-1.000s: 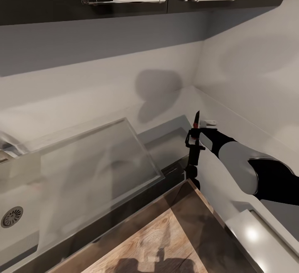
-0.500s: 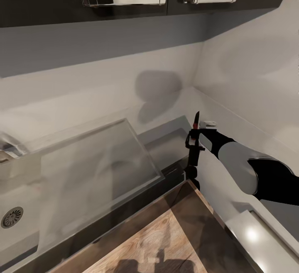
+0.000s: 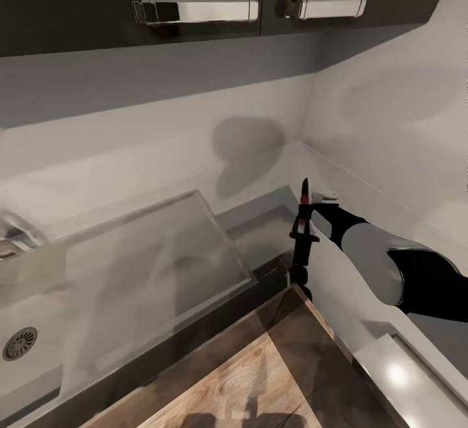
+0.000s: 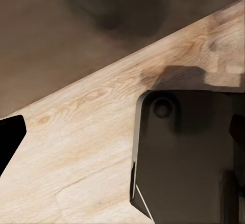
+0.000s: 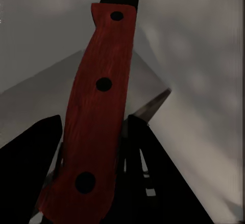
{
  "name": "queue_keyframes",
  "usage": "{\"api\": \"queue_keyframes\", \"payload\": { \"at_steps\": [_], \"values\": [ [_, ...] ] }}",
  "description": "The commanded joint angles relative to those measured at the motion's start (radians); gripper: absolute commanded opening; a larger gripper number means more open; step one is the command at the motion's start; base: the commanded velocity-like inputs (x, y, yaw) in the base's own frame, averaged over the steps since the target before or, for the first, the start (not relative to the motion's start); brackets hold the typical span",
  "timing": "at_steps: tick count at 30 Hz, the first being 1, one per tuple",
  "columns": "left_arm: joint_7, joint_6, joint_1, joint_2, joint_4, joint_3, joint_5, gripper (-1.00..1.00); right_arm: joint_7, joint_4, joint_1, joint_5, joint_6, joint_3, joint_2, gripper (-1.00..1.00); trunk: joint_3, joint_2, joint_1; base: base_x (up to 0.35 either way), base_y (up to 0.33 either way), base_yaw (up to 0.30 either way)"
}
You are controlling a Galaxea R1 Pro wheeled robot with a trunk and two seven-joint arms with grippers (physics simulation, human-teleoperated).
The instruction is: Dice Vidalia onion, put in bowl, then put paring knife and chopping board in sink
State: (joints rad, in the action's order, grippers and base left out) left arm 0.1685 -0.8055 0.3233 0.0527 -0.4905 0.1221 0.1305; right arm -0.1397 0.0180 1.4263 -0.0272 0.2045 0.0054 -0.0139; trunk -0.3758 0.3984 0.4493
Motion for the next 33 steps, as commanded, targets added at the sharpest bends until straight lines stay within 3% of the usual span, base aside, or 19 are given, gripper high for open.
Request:
{"api": "queue_keyframes", "payload": {
  "at_steps": [1, 10, 28, 33],
  "values": [
    [0.004, -0.001, 0.000, 0.002, -0.002, 0.008, 0.010, 1.00, -0.003, 0.002, 0.000, -0.004, 0.006, 0.001, 0.000, -1.00, 0.000, 0.002, 0.001, 0.000, 0.000, 0.000],
    [0.005, -0.001, 0.000, 0.002, -0.001, 0.009, 0.010, 1.00, -0.003, 0.003, 0.000, -0.005, 0.007, 0.001, 0.003, -1.00, 0.014, 0.002, 0.001, -0.044, 0.000, 0.000],
    [0.002, -0.001, 0.000, 0.001, 0.012, 0.008, 0.011, 1.00, -0.014, 0.027, 0.000, -0.003, 0.013, -0.001, 0.023, -1.00, 0.039, 0.002, 0.001, -0.322, 0.000, 0.000],
    [0.002, -0.001, 0.000, 0.002, 0.013, 0.008, 0.010, 1.00, -0.015, 0.041, 0.000, -0.001, 0.015, -0.001, 0.045, -1.00, 0.039, 0.002, 0.001, -0.332, 0.000, 0.000]
  ]
}}
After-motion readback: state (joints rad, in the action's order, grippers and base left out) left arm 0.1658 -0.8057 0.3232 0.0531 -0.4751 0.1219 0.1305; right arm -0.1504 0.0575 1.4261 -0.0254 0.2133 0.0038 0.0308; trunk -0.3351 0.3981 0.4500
